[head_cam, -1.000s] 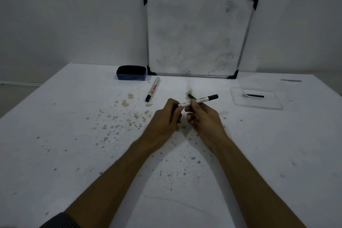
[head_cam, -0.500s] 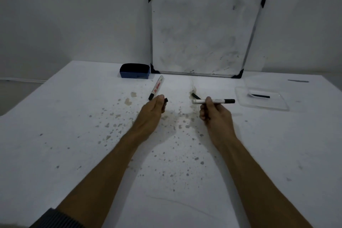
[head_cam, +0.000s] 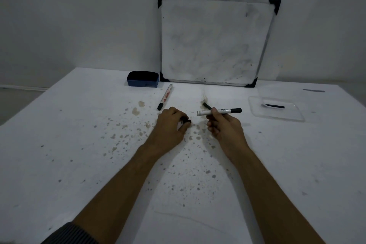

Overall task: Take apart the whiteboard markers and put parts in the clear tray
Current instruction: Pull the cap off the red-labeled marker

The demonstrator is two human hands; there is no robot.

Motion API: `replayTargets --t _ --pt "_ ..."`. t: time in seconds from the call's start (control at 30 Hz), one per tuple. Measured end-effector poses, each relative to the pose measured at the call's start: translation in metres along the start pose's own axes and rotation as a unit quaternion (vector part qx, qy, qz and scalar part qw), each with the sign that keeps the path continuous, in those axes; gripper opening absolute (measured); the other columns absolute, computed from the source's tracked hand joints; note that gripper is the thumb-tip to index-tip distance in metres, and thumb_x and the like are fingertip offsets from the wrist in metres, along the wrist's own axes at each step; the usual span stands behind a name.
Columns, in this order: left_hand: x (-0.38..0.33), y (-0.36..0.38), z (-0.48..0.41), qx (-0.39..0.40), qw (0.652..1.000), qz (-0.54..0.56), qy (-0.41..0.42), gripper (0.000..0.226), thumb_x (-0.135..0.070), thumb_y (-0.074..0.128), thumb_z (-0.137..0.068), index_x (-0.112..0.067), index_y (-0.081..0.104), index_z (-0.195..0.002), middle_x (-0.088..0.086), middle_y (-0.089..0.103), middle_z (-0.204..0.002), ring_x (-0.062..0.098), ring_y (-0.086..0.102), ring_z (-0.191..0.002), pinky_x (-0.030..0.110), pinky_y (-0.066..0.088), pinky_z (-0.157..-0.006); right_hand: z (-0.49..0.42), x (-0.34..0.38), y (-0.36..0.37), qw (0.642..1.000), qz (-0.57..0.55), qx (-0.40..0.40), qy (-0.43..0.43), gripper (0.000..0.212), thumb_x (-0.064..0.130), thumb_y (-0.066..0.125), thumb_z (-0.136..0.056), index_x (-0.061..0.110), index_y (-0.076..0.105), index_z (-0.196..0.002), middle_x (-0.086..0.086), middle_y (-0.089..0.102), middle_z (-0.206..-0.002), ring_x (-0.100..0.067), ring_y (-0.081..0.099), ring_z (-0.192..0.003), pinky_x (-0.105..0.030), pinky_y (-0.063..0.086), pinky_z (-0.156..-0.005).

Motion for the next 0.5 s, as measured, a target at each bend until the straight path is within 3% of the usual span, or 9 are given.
replayTargets --t 0.13,0.23,0.27,0.3,0.4,0.43,0.5 --pt "-0.015 -0.013 0.007 -0.011 0.996 0.077 -0.037 0.034 -0.031 0.059 -0.102 -0.018 0.059 -0.133 0.0 0.058 -0.128 0.016 0.052 -0.117 0.026 0.043 -0.099 0.003 0.003 0.002 1.0 -0.029 -0.007 0.008 0.021 0.024 0.065 -0.098 0.005 0.073 -0.099 -0.001 0.07 -0.078 -0.012 0.062 -0.064 -0.029 0.052 -0.068" --pt "-0.032 -0.026 0.009 -0.053 0.961 0.242 -0.122 0.028 -0.025 0.05 -0.107 -0.018 0.06 -0.133 -0.004 0.063 -0.127 0.011 0.061 -0.115 0.013 0.05 -0.088 0.005 0.006 0.002 0.998 -0.059 -0.008 0.02 0.016 0.019 0.065 -0.098 0.005 0.072 -0.099 -0.003 0.069 -0.076 -0.013 0.061 -0.061 -0.026 0.053 -0.062" --pt "-0.036 -0.026 0.008 -0.048 0.927 0.334 -0.165 0.028 -0.024 0.047 -0.108 -0.015 0.062 -0.131 -0.001 0.067 -0.125 0.015 0.064 -0.116 0.014 0.053 -0.087 0.006 0.007 0.003 0.997 -0.071 -0.004 0.019 0.015 0.017 0.065 -0.098 0.004 0.072 -0.099 -0.004 0.069 -0.076 -0.014 0.061 -0.061 -0.026 0.053 -0.061" --pt "-0.04 -0.023 0.007 -0.03 0.872 0.441 -0.21 0.031 -0.025 0.043 -0.11 -0.01 0.063 -0.129 0.007 0.069 -0.125 0.022 0.066 -0.117 0.02 0.056 -0.09 0.006 0.009 0.003 0.997 -0.081 0.005 0.012 0.014 0.014 0.064 -0.097 0.003 0.072 -0.099 -0.005 0.068 -0.074 -0.015 0.06 -0.06 -0.027 0.052 -0.061" --pt "-0.054 -0.008 0.015 0.046 0.644 0.689 -0.329 0.052 -0.037 0.036 -0.11 0.004 0.062 -0.13 0.025 0.067 -0.131 0.033 0.065 -0.121 0.038 0.054 -0.102 0.011 0.016 0.004 0.996 -0.063 0.044 -0.041 0.013 0.011 0.06 -0.098 0.001 0.069 -0.096 -0.007 0.062 -0.07 -0.016 0.055 -0.058 -0.026 0.048 -0.056" --pt "-0.057 -0.004 0.018 0.074 0.593 0.722 -0.35 0.058 -0.041 0.033 -0.11 0.005 0.061 -0.132 0.026 0.067 -0.131 0.033 0.065 -0.123 0.04 0.05 -0.106 0.013 0.017 0.004 0.996 -0.027 0.048 -0.064 0.013 0.011 0.06 -0.099 0.002 0.068 -0.095 -0.006 0.061 -0.069 -0.016 0.054 -0.057 -0.025 0.045 -0.053" --pt "-0.056 0.001 0.022 0.112 0.544 0.745 -0.369 0.061 -0.041 0.03 -0.11 0.007 0.059 -0.134 0.025 0.067 -0.132 0.033 0.064 -0.125 0.04 0.048 -0.108 0.016 0.019 0.004 0.991 0.077 0.045 -0.103 0.015 0.016 0.061 -0.099 0.003 0.067 -0.095 -0.001 0.059 -0.065 -0.015 0.051 -0.054 -0.026 0.042 -0.048"
Point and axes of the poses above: each hand's wrist, its own z-axis away from the middle knuckle, its own y-axis out of the palm, x = y × z, the point moved 4 cm from there along -z, towards the middle knuckle
